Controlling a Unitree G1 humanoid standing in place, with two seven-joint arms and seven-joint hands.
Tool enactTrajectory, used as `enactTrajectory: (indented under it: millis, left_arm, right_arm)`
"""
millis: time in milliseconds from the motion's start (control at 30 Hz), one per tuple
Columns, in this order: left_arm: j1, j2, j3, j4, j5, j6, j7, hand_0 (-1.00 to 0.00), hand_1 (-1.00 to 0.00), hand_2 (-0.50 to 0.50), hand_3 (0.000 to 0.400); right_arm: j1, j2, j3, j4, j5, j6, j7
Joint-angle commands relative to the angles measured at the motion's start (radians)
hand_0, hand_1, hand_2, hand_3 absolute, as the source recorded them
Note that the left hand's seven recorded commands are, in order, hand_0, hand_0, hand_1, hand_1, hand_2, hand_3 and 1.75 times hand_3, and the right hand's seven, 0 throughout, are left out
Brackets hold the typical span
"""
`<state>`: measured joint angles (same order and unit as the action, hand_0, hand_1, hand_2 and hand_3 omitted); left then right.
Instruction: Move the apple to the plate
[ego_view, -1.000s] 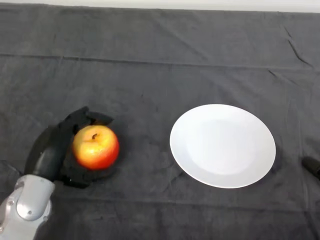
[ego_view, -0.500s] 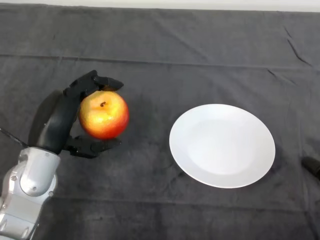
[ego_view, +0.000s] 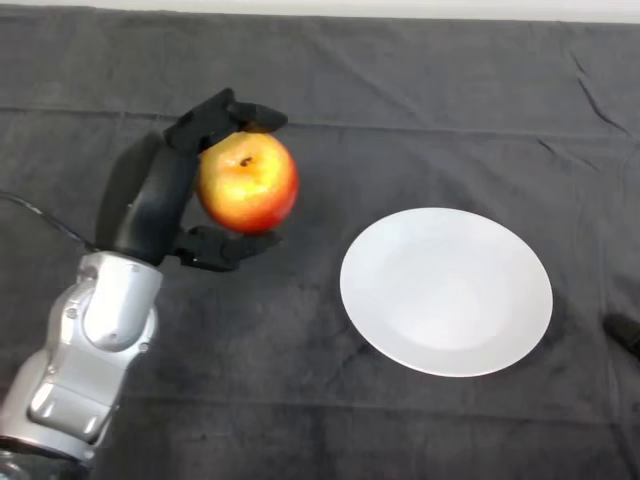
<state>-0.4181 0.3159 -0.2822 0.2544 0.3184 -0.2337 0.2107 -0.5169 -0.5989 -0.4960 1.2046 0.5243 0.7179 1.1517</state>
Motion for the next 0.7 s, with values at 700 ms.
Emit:
enactTrajectory:
  millis: [700]
  left_arm:
    - [-0.157, -0.067, -0.254, 0.191, -0.043, -0.067, 0.043, -1.0, -1.0, 0.0, 0.4]
  right_arm:
    - [0.016, -0.011, -0.0114, -0.026, 0.01, 0.004, -0.0026]
